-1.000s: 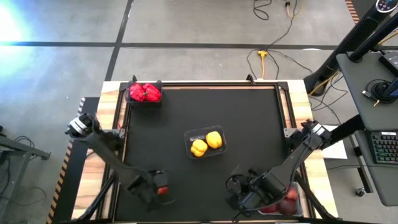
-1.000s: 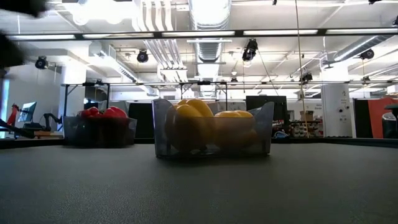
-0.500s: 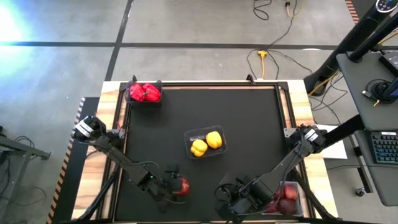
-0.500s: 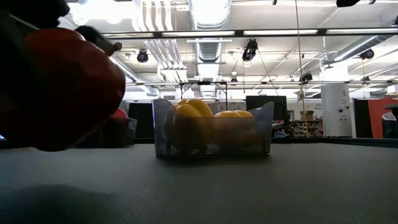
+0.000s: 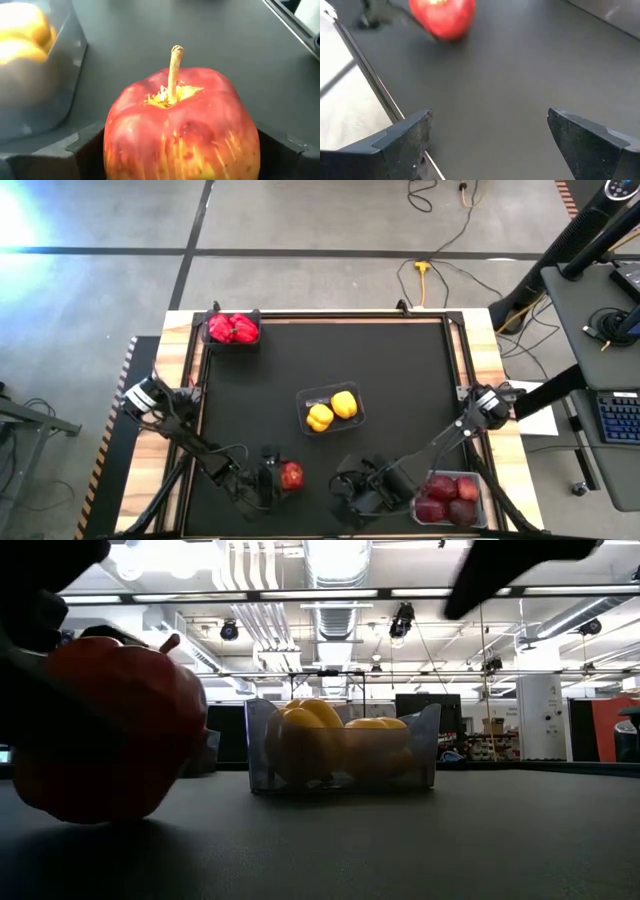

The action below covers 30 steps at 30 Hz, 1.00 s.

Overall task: Sort produce into baskets
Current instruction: Put the red apple into the transparent bin

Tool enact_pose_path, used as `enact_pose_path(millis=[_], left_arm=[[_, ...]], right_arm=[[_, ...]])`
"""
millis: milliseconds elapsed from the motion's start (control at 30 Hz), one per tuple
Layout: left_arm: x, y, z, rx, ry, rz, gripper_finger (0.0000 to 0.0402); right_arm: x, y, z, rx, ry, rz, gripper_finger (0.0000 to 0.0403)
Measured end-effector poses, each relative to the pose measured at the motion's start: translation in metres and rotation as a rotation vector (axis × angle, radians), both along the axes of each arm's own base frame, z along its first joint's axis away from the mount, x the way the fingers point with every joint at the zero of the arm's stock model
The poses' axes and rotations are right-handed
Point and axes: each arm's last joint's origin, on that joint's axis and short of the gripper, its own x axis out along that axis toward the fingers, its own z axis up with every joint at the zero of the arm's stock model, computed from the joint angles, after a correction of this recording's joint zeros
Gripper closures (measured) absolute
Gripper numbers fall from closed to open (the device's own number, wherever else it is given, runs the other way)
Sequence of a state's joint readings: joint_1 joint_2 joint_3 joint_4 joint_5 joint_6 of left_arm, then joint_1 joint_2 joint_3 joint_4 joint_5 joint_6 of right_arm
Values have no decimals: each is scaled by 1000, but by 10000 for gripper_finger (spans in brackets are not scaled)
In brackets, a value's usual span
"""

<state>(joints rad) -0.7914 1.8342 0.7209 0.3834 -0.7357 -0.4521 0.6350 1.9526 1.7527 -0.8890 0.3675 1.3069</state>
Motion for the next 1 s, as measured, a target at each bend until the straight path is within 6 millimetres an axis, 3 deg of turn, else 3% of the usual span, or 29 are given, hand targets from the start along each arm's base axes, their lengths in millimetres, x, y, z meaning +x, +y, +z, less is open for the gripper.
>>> enact_pose_path(millis=[100, 200, 433, 533, 733, 1000], left_arm=[[5, -3, -5, 10, -20, 37, 64], [7, -2, -8, -93, -92, 214, 66], [18, 5, -18, -78, -359, 516, 52], [30, 12, -35, -50, -340, 542, 44], [57, 9, -50, -90, -271, 502, 42], [64, -5, -42, -71, -277, 456, 41]], right_arm=[[11, -6, -1, 6, -36, 8, 19], [16, -9, 0, 13, -64, 13, 19], [24, -21, 1, -56, -86, 9, 19], [30, -31, 2, -110, -106, -8, 19], [41, -51, 2, -237, -123, -6, 19], [57, -53, -20, -240, -118, 7, 19]])
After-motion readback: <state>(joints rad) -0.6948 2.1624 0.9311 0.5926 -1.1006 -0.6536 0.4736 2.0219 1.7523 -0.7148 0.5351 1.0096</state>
